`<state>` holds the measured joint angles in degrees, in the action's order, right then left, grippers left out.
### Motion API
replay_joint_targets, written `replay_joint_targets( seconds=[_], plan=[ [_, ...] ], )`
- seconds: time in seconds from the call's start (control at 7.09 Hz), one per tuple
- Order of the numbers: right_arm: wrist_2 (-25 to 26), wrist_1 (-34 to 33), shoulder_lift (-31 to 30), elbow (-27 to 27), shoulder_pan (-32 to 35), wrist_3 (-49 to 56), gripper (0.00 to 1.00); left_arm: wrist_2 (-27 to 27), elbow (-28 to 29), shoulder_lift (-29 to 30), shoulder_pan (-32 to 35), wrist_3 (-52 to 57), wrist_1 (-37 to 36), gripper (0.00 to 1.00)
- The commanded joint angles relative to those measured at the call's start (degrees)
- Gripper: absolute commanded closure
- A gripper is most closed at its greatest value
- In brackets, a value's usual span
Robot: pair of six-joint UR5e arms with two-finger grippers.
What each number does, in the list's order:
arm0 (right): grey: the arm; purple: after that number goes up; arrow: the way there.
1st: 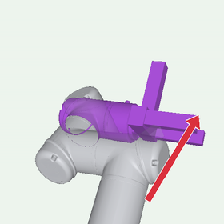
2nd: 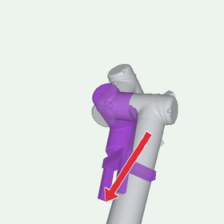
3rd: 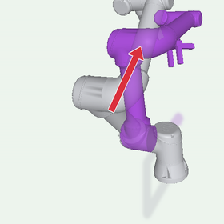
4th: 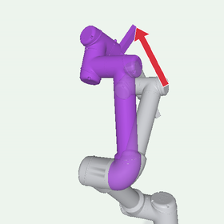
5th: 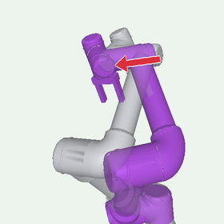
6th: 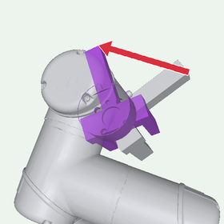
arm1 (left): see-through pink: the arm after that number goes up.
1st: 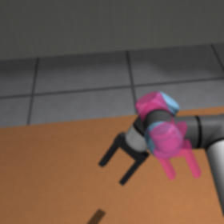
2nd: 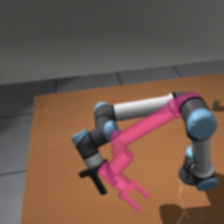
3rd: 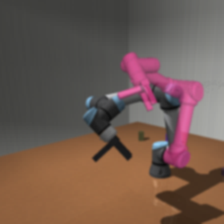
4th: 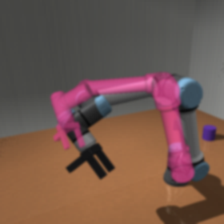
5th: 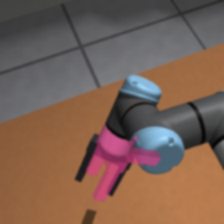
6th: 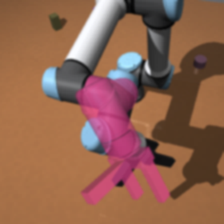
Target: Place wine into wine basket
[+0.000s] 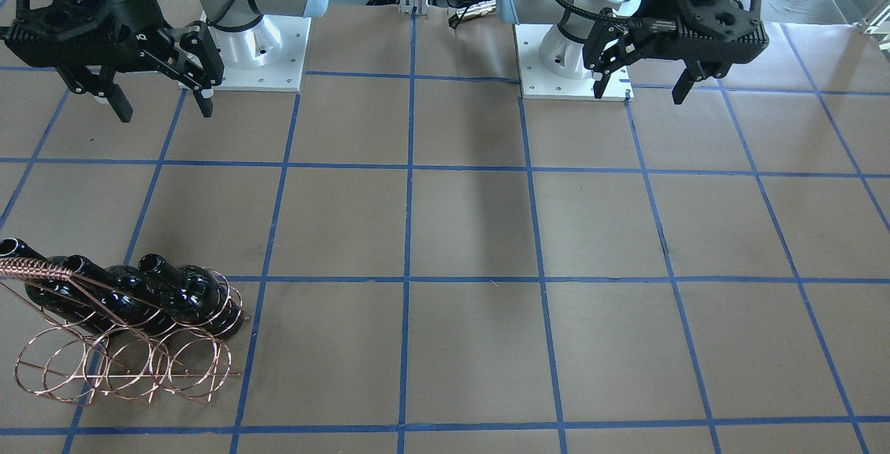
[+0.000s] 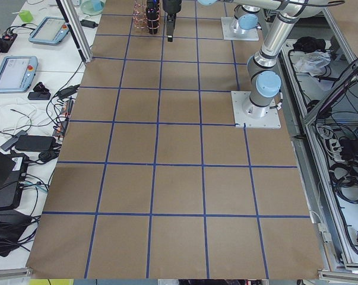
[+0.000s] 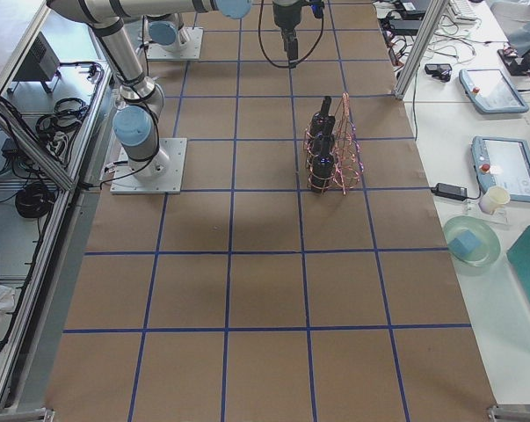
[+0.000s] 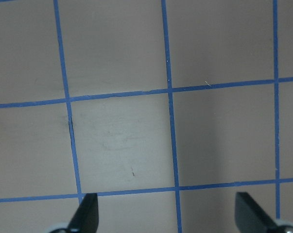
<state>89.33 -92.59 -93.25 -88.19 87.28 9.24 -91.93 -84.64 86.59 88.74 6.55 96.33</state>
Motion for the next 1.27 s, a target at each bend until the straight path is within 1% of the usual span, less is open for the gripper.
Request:
replay_joint_targets(
  seconds=[0.0,0.14,0.42,0.71,1.13],
  plan=[
    [-0.12,-0.75,-0.09,0.04,0.0,-0.62,0.0,-0.18,-0.17,-0.28,0.91,-0.05,0.0,0.0],
    [0.06,-3.36,0.0,0.12,0.0,-0.62,0.0,-0.09,-0.35,-0.37,0.91,-0.05,0.0,0.0],
    [0.14,-3.39,0.0,0.12,0.0,-0.71,0.0,0.08,-0.44,-0.37,0.91,0.04,0.0,0.0],
    [0.06,-3.39,0.0,0.04,0.0,-0.62,0.0,3.23,-0.44,-0.37,0.91,-0.05,0.08,0.0],
    [0.32,-3.48,0.09,0.12,0.0,-0.62,0.0,2.55,-0.53,-0.46,0.91,-0.05,0.17,0.0]
  ],
)
